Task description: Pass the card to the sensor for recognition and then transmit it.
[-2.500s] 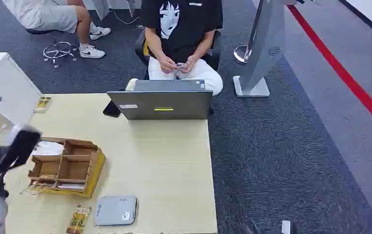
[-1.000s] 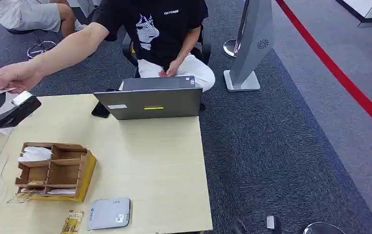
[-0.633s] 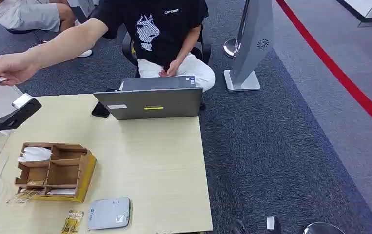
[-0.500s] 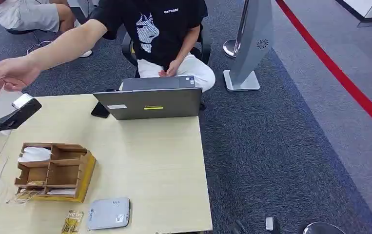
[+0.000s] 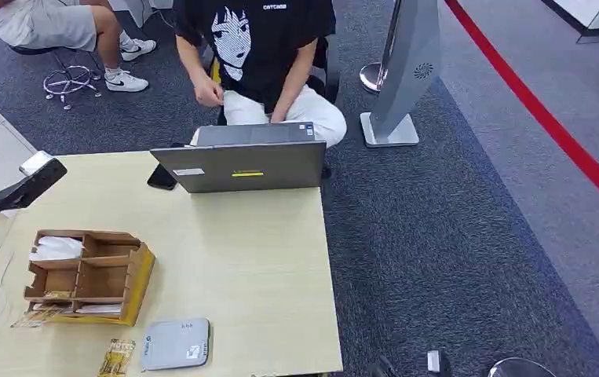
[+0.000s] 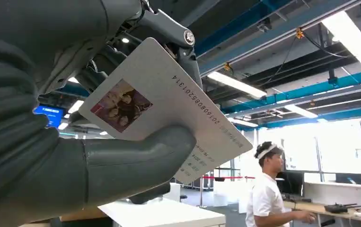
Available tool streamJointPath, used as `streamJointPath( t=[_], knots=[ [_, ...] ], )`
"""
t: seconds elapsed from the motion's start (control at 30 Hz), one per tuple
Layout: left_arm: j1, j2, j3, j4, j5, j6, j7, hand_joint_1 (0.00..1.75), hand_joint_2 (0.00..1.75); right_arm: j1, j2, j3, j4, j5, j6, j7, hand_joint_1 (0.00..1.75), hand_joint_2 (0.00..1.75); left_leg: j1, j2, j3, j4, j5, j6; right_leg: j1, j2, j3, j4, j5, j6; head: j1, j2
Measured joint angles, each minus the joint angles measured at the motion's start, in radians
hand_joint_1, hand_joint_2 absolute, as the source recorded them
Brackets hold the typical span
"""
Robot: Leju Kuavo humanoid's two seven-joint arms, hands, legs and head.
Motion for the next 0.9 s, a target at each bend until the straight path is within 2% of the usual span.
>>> streamJointPath(
  t=[0.3, 0.33, 0.37, 0.4, 0.43, 0.47, 0.53, 0.6, 0.67, 0.73, 0.8, 0.9],
  knots=[
    [0.001, 0.000, 0.000, 0.000, -0.007, -0.002, 0.000, 1.75, 1.75, -0.002, 0.000, 0.003, -0.006, -0.003, -0.012, 0.001, 0.00, 1.75, 0.000, 0.000, 0.000, 0.000, 0.000, 0.000, 0.000, 0.000, 0.000, 0.000, 0.000, 0.000, 0.000, 0.000],
    [0.004, 0.000, 0.000, 0.000, 0.002, 0.009, -0.013, 1.75, 1.75, -0.002, -0.001, 0.004, -0.006, -0.003, -0.012, -0.002, 0.00, 1.75, 0.000, 0.000, 0.000, 0.000, 0.000, 0.000, 0.000, 0.000, 0.000, 0.000, 0.000, 0.000, 0.000, 0.000],
    [0.015, -0.003, 0.001, -0.005, 0.049, 0.049, -0.057, 1.75, 1.75, -0.002, -0.001, 0.006, -0.005, -0.003, -0.015, -0.009, 0.00, 1.75, 0.000, 0.000, 0.000, 0.000, 0.000, 0.000, 0.000, 0.000, 0.000, 0.000, 0.000, 0.000, 0.000, 0.000],
    [0.050, -0.025, 0.014, -0.038, 0.149, 0.117, -0.114, 1.75, 1.75, 0.000, -0.001, 0.009, -0.005, -0.005, -0.025, -0.016, 0.00, 1.75, -0.001, 0.001, 0.000, 0.000, 0.000, 0.000, -0.001, 0.001, 0.000, 0.000, 0.000, 0.000, -0.002, 0.000],
    [0.084, -0.041, 0.026, -0.079, 0.196, 0.171, -0.144, 1.75, 1.75, 0.003, -0.001, 0.011, -0.008, -0.006, -0.037, -0.022, 0.00, 1.75, -0.001, 0.000, 0.000, 0.000, -0.001, 0.001, -0.001, 0.000, 0.000, 0.000, -0.001, 0.001, -0.003, 0.000],
    [0.111, -0.061, 0.031, -0.114, 0.203, 0.195, -0.143, 1.75, 1.75, 0.008, -0.001, 0.012, -0.012, -0.006, -0.042, -0.022, 0.00, 1.75, -0.001, 0.000, 0.000, 0.000, -0.001, 0.002, -0.001, 0.000, 0.001, 0.000, -0.002, 0.002, -0.002, 0.000],
    [0.161, -0.080, 0.033, -0.168, 0.197, 0.198, -0.125, 1.75, 1.75, 0.014, -0.002, 0.017, -0.023, -0.013, -0.050, -0.023, 0.00, 1.75, -0.001, 0.000, 0.000, 0.000, -0.002, 0.002, -0.001, 0.000, 0.001, -0.001, -0.002, 0.002, 0.003, 0.000],
    [0.192, -0.092, 0.037, -0.207, 0.200, 0.200, -0.118, 1.75, 1.75, 0.018, -0.003, 0.021, -0.031, -0.019, -0.059, -0.022, 0.00, 1.75, -0.001, 0.000, 0.000, 0.000, -0.003, 0.002, -0.001, 0.000, 0.001, -0.001, -0.003, 0.002, 0.001, 0.000],
    [0.223, -0.106, 0.048, -0.247, 0.250, 0.223, -0.163, 1.75, 1.75, 0.020, -0.004, 0.025, -0.033, -0.019, -0.064, -0.027, 0.00, 1.75, -0.001, 0.000, 0.000, 0.000, -0.003, 0.002, -0.001, -0.001, 0.001, -0.001, -0.003, 0.003, 0.001, 0.000],
    [0.312, -0.131, 0.058, -0.328, 0.316, 0.268, -0.233, 1.75, 1.75, 0.025, -0.004, 0.026, -0.034, -0.022, -0.072, -0.044, 0.00, 1.75, -0.002, 0.001, 0.002, 0.000, -0.005, 0.001, -0.002, 0.001, 0.002, -0.001, -0.004, 0.001, 0.000, 0.000],
    [0.449, -0.159, 0.059, -0.437, 0.338, 0.334, -0.311, 1.75, 1.75, 0.041, -0.004, 0.026, -0.045, -0.018, -0.088, -0.060, 0.00, 1.75, -0.002, 0.004, 0.004, 0.000, -0.009, 0.001, -0.002, 0.005, 0.003, -0.001, -0.006, 0.002, -0.001, 0.000],
    [0.604, -0.177, 0.058, -0.552, 0.325, 0.377, -0.332, 1.75, 1.75, 0.064, -0.004, 0.026, -0.066, 0.000, -0.115, -0.062, 0.00, 1.75, -0.002, 0.003, 0.004, 0.000, -0.010, 0.002, -0.002, 0.003, 0.003, -0.001, -0.010, 0.002, 0.000, 0.000]
  ],
)
